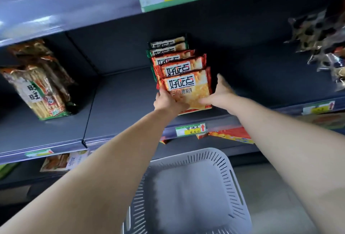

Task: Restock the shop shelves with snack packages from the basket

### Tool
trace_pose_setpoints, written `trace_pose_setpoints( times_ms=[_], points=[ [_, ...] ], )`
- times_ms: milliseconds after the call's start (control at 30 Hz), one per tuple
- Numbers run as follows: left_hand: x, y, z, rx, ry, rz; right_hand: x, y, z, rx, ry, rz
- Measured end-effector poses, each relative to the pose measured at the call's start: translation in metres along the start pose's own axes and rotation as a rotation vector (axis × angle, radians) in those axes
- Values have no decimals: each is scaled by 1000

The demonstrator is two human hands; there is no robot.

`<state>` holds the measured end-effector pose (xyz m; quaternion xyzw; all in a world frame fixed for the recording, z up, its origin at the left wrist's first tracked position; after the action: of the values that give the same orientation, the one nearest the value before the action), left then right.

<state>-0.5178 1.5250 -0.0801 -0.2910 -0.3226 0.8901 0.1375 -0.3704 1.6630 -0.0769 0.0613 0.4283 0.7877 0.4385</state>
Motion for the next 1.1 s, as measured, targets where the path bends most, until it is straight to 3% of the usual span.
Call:
trace_pose_setpoints(
  times_ms=[100,233,433,667,1100],
  points=[
    [12,-5,-9,-40,16,-42,13,-4,5,10,-12,0],
    [20,0,-8,-254,78,-84,23,5,-9,200,74,29],
    [26,19,17,-193,-24,-122,21,24,-37,220,78,93],
    [49,9,17,-227,149,-110,45,37,-40,310,134,106],
    [79,6,25,-272,153,-66,58,51,-51,251,108,189]
  ],
)
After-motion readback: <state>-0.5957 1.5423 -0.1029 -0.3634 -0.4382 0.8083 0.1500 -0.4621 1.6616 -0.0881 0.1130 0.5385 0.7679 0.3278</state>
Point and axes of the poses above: each hand's wrist, its own x-axis towards the middle knuckle, its own z-axis out of the back of the hand, y = z × x, the point moved 8 cm from there along x, towards the middle knuckle, and after that the axes turned 8 degrees about z, right-handed, at the moved point
